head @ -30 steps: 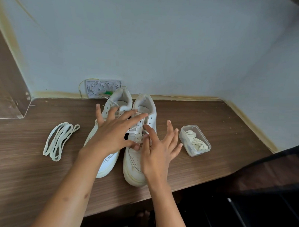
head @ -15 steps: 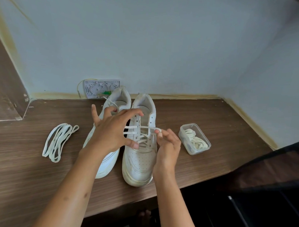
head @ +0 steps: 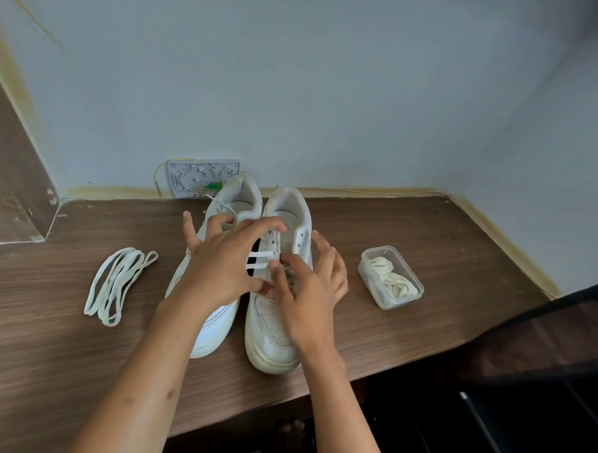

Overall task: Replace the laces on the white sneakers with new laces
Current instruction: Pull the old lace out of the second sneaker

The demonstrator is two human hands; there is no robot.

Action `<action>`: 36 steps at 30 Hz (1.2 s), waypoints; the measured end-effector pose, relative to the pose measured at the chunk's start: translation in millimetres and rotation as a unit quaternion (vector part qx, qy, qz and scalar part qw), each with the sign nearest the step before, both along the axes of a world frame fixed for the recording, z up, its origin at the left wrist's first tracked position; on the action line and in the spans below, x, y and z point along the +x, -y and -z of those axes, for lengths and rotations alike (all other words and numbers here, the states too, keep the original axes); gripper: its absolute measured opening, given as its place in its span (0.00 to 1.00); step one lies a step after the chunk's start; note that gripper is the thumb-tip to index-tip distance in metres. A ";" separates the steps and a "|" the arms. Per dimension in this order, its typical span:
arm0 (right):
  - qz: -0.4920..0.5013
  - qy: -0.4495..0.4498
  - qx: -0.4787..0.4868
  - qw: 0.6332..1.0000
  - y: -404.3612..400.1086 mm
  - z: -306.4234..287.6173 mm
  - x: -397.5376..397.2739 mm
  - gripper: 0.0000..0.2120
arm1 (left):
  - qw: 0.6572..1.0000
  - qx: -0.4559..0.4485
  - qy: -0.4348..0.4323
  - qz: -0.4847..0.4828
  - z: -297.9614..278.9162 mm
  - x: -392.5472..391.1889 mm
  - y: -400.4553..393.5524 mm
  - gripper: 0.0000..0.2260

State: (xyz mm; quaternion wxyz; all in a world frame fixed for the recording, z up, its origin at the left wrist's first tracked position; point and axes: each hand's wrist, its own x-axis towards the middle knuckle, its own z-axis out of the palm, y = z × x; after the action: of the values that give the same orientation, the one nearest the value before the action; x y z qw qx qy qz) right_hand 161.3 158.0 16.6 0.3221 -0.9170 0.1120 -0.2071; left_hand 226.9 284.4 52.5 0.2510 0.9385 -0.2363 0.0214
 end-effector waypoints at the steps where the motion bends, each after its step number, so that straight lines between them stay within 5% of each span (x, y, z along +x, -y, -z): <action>1: 0.008 0.017 0.025 1.000 -0.4 1.3 1.2 0.11 | 1.000 -0.002 -0.002 0.001 0.3 0.1 -0.3 0.38; 5: 0.089 0.102 0.197 0.971 4.1 -6.7 1.2 0.03 | 1.000 -0.010 -0.012 0.008 0.6 1.6 -1.3 0.40; 10: 0.246 0.171 0.394 0.869 32.3 -18.8 -2.6 0.06 | 1.000 0.000 -0.017 0.010 -1.1 0.0 -1.6 0.40; 14: 0.204 0.151 0.305 0.918 18.9 -15.7 -2.5 0.06 | 1.000 0.002 -0.016 0.007 -2.2 0.0 -0.3 0.40; 17: 0.101 0.116 0.106 0.982 9.2 -9.7 -0.1 0.08 | 1.000 -0.007 -0.017 0.005 -1.4 0.0 -0.6 0.40; 20: 0.039 0.043 -0.018 0.998 0.0 1.4 1.7 0.09 | 1.000 -0.009 -0.011 0.005 0.0 0.4 -1.1 0.40; 28: 0.153 0.110 0.074 0.979 3.8 1.9 7.0 0.05 | 1.000 -0.003 -0.024 0.008 -0.7 1.2 -1.5 0.40; 33: 0.363 0.193 0.239 0.880 33.1 -14.4 -1.0 0.06 | 1.000 -0.002 -0.026 0.011 -1.6 -0.4 -3.2 0.40; 36: 0.384 0.188 0.266 0.864 41.3 -17.4 -4.0 0.05 | 1.000 0.004 -0.020 0.006 -1.4 -0.6 -1.7 0.41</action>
State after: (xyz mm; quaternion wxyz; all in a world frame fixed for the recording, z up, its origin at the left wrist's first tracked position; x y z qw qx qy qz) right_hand 157.3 116.6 34.0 0.4636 -0.6245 0.4440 -0.4449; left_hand 226.4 286.1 53.9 0.2522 0.9382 -0.2369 -0.0001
